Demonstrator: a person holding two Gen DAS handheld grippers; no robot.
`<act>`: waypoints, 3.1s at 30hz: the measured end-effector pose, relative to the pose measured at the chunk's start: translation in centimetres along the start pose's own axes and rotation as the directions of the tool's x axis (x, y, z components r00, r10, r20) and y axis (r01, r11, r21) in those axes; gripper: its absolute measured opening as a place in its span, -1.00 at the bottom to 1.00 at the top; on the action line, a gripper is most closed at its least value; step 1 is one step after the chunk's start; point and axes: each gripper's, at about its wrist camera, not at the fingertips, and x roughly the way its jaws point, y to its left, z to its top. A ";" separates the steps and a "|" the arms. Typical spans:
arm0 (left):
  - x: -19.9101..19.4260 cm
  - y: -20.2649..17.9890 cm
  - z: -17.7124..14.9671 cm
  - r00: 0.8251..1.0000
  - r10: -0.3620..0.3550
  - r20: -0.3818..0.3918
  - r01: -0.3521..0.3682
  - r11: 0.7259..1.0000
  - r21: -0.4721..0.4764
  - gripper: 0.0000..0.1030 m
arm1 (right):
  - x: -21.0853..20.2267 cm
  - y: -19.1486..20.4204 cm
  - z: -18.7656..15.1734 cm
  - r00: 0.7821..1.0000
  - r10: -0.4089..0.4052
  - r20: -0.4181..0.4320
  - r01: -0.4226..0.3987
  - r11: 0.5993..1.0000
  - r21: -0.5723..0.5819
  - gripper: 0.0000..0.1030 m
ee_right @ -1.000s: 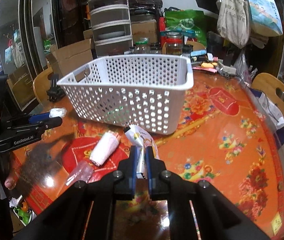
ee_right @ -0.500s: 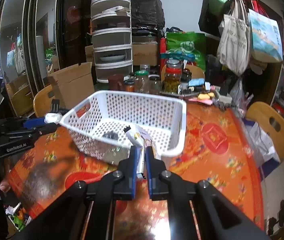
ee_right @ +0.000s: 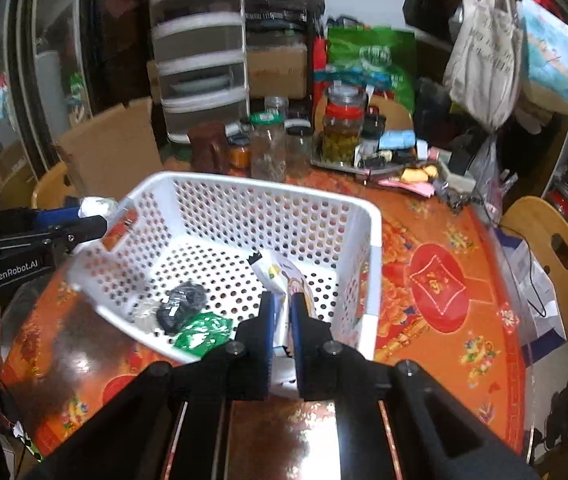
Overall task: Organize soft objects
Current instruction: 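Lower white crumpled ball with left tool while right tool lowers snack packet into basket, then open both tools to release the ball and packet, then withdraw, then grasp clear plastic bag with left tool while right tool grasps white rolled cloth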
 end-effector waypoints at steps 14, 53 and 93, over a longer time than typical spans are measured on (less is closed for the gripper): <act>6.6 0.8 -1.4 0.995 0.026 -0.094 -0.028 0.999 -0.020 -0.37 | 4.9 0.2 0.1 0.997 0.005 -0.078 -0.007 1.000 -0.025 -0.86; -4.9 -1.9 -16.0 0.999 0.012 0.050 -0.012 1.000 0.002 0.83 | -4.5 -1.6 -9.0 0.996 0.067 0.063 -0.074 0.990 0.117 0.81; -2.0 0.4 -23.1 0.997 -0.078 0.008 0.079 0.993 -0.091 -0.66 | 2.2 7.2 -14.8 0.984 0.170 -0.057 -0.165 0.982 0.091 0.51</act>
